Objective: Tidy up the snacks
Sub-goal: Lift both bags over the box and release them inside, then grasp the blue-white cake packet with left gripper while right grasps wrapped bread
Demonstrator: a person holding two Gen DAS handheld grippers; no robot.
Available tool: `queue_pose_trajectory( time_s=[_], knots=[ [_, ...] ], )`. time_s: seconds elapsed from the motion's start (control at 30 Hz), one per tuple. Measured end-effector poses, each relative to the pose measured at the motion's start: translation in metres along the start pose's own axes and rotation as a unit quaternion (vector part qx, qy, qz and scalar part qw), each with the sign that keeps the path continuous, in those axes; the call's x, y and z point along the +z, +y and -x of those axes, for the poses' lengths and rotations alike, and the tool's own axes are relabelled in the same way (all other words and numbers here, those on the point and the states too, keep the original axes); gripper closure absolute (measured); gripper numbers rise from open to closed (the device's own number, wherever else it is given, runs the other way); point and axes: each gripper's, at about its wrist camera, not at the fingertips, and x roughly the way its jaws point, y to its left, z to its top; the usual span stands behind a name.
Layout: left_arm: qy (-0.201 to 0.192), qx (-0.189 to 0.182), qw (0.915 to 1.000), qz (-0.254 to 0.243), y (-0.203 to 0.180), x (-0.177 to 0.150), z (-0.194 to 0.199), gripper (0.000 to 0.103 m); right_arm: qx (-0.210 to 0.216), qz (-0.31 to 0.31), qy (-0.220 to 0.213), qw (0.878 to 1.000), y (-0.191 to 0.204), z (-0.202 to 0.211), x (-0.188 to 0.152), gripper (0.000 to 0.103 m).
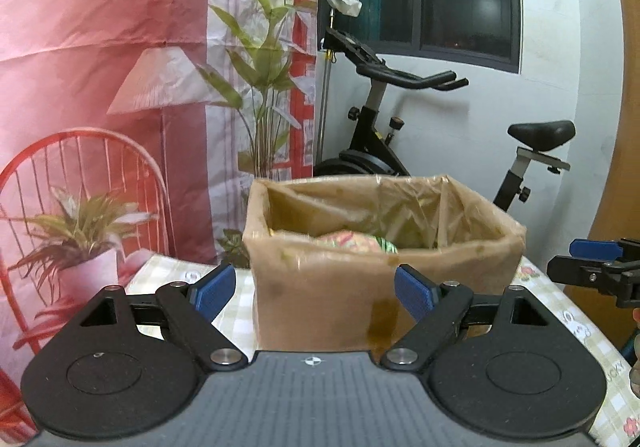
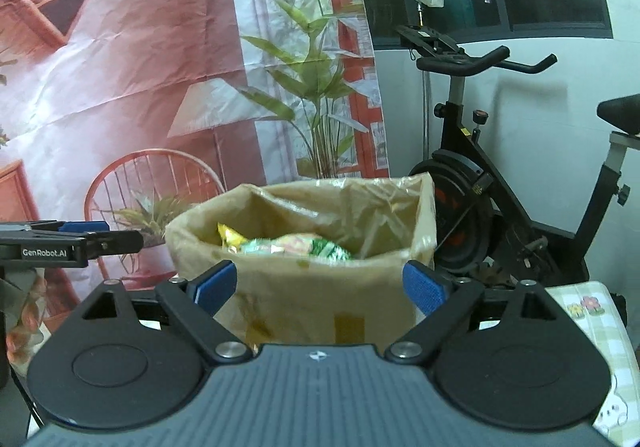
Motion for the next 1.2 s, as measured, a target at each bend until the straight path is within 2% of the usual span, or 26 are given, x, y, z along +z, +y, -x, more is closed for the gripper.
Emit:
queue_pose_trajectory(
  time_s=[0.6, 1.2],
  knots=[
    [0.047, 0.016, 0.9984, 0.025, 0.013, -0.077, 0.015, 0.015, 0.004, -0.015, 0.036, 0.999, 0.000, 0.025, -0.070, 0.010],
    [0.071, 0.023, 0.9966, 0.033, 0.024, -0.116, 0.011, 0.015, 0.006, -0.001, 0.081, 0.997, 0.005, 0.019, -0.119, 0.011]
  ],
)
